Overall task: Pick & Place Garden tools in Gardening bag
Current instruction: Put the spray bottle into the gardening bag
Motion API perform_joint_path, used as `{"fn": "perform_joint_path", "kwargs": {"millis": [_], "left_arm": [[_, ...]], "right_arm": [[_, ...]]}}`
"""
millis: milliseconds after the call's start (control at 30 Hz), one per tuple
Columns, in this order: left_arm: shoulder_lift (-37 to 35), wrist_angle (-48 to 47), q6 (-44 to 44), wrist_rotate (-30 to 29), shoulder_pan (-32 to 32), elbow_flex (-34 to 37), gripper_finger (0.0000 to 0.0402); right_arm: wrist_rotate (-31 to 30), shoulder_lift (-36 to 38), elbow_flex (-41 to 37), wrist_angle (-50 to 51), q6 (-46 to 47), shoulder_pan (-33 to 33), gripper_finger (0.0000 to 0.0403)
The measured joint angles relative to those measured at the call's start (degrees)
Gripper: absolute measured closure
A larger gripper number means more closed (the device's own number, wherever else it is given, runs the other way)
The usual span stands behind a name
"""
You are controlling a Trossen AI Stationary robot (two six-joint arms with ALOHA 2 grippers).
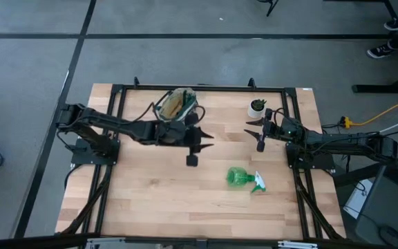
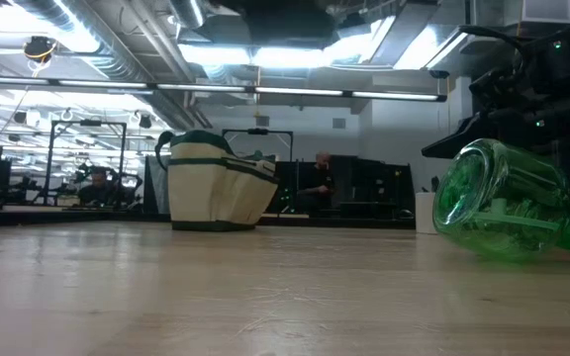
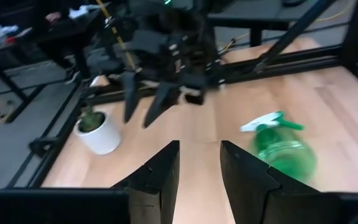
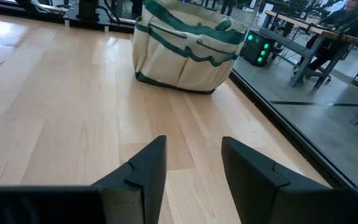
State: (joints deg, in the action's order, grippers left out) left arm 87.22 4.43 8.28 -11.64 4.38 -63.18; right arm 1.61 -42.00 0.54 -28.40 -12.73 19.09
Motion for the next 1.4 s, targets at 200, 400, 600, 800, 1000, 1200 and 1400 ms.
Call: {"fn": "perform_joint_path", "kwargs": {"millis": [200,400,600,800,1000,1200,1400], "left_arm": [[0.60,0.51,0.02,0.00,3.49,0.00,0.0294],[1.72,0.97,0.02,-0.20,5.57,0.00,0.0291],[2.41,-0.05,-1.32,-0.83,6.19,0.02,0.0293],[2.91,0.32,-1.51,-1.16,6.03,0.02,0.0295],[4.41,1.51,-1.51,-1.29,5.45,0.05,0.0296],[5.96,4.91,-1.53,-1.64,4.44,0.00,0.0297],[6.59,4.69,-1.53,-2.21,4.02,0.02,0.0295]], "right_arm": [[-0.01,-0.02,0.02,0.00,0.01,0.01,0.0244],[0.00,-0.02,0.02,0.00,0.01,0.01,0.0244],[-0.02,-0.02,0.02,0.06,0.00,0.02,0.0245],[-0.02,0.00,0.01,-0.03,-1.95,0.01,0.0245],[-0.04,-0.01,0.02,-0.01,-4.24,0.02,0.0245],[0.70,0.24,0.01,2.01,2.31,-0.13,0.0245],[1.13,1.16,0.25,1.60,1.91,-0.17,0.0245]]}}
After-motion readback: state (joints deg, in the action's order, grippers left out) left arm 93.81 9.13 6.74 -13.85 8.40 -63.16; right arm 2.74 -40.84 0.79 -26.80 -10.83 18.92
